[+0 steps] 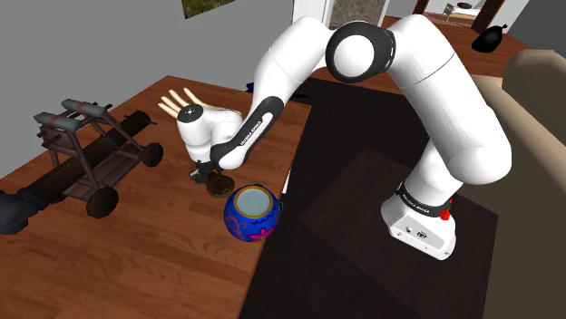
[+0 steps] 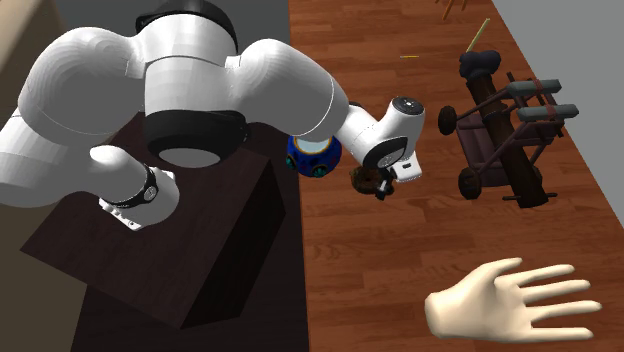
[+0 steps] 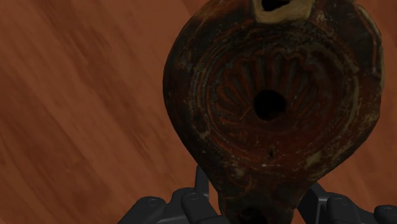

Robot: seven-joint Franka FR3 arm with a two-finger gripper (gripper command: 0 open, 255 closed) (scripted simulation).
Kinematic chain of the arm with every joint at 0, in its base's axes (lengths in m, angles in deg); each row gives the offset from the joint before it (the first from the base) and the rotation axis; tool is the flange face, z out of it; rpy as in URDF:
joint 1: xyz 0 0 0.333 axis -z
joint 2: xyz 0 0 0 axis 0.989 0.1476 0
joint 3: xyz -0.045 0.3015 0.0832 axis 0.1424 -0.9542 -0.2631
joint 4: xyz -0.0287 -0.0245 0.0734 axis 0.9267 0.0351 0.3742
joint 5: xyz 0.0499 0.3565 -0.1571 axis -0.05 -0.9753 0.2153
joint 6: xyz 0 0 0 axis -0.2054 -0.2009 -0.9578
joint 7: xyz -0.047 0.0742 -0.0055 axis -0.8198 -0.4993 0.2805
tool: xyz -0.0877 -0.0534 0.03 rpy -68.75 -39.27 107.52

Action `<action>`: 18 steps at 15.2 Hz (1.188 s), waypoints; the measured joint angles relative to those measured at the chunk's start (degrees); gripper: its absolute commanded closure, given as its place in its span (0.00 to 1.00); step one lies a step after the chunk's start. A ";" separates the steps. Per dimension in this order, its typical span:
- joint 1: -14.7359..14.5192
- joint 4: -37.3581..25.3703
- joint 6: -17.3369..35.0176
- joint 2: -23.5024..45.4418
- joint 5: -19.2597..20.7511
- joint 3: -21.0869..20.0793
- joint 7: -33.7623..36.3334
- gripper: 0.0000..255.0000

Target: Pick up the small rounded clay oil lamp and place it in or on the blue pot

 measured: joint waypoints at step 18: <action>1.47 3.13 -3.43 -6.42 -1.85 -2.01 -1.67 1.00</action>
